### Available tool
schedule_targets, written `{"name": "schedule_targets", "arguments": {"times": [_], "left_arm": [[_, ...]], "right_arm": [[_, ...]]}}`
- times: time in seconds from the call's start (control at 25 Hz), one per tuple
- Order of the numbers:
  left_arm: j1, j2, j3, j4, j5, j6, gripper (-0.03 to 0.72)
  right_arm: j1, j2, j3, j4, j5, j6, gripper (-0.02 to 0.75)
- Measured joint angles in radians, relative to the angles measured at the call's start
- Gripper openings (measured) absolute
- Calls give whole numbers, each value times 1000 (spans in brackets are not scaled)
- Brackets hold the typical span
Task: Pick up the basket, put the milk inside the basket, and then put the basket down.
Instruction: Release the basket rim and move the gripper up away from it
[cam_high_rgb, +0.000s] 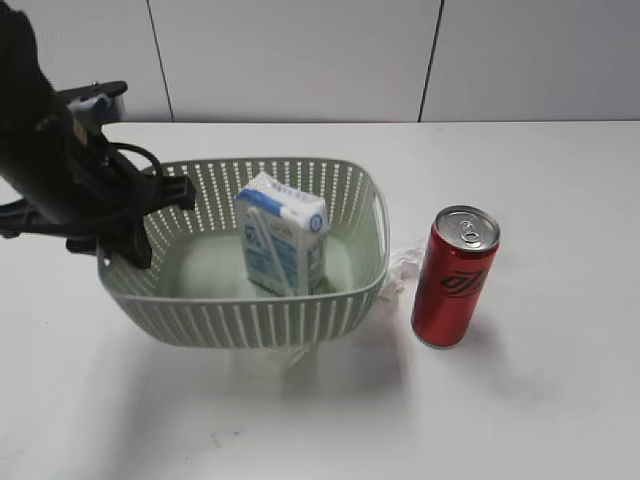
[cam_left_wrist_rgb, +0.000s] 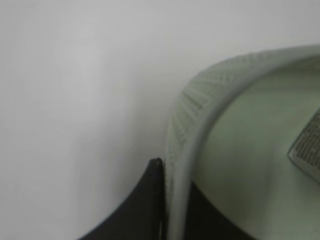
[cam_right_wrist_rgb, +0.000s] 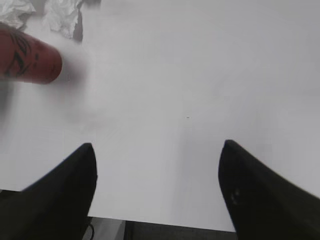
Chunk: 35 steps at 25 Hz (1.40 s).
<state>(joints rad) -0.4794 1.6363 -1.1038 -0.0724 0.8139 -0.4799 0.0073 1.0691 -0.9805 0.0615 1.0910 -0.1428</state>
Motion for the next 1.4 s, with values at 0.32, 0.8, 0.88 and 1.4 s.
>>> {"name": "schedule_targets", "arguments": {"times": [0.32,0.8,0.88,1.4], "left_arm": [[67,173,-261,3,83,70,-1],[71,415,-441,1,64,102,-1],[71,439,-453,-1,39,109,-1],[71,576,-575,-19,5,119,-1]], "right_arm": [[0,-388,227,0,-28,0,592],[0,-862,497,-3,-88,-2,591],[0,-927,527,-3,-99,-1,591],[0,-1073,562,-4,-139,28,591]]}}
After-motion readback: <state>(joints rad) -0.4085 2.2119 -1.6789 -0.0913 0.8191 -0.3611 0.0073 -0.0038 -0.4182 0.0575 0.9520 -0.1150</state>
